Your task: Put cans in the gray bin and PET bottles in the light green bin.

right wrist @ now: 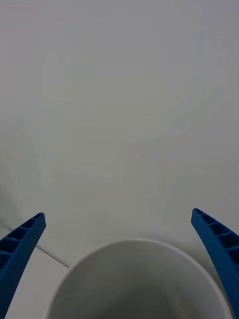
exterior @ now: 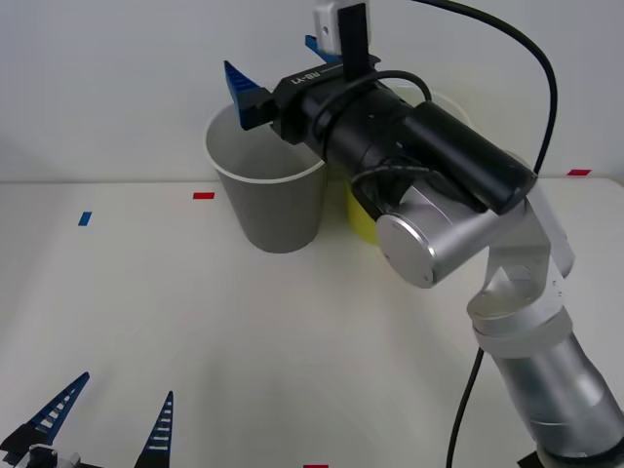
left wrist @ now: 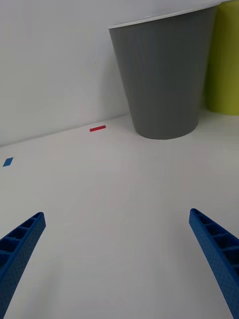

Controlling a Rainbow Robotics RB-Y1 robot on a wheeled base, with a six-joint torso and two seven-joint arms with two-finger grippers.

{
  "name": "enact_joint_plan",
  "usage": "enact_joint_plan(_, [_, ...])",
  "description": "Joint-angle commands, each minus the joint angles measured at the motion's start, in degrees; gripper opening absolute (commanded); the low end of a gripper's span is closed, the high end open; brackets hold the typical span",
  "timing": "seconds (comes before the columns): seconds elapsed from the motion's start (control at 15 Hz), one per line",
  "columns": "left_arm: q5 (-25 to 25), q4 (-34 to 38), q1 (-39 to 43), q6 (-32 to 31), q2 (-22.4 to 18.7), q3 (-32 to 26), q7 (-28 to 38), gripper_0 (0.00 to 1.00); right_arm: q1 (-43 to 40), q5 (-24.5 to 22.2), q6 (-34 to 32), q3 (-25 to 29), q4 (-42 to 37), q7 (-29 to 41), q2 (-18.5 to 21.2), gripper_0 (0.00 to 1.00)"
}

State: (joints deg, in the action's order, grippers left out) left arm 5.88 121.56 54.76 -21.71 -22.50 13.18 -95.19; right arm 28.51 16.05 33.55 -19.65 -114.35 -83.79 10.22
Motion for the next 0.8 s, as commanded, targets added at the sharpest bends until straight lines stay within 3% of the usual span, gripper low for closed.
enact_joint_plan(0.07, [0.00, 0.00, 0.00, 0.00, 0.00, 0.00, 0.00, 1.00, -8.65, 0.74, -0.59, 2.07, -9.14, 1.52, 6.22, 1.00])
enact_joint_plan(0.47, [0.00, 0.00, 0.00, 0.00, 0.00, 0.00, 0.00, 1.00, -25.70, 1.88, -0.59, 8.22, -22.50, 3.37, 11.93, 1.00])
enact_joint_plan(0.6, [0.00, 0.00, 0.00, 0.00, 0.00, 0.00, 0.00, 1.00, -32.38, 1.97, -0.68, 10.07, -26.63, 3.63, 12.28, 1.00])
enact_joint_plan(0.8, [0.00, 0.00, 0.00, 0.00, 0.00, 0.00, 0.00, 1.00, -37.39, 0.12, -0.68, 10.77, -28.56, 3.37, 9.29, 1.00])
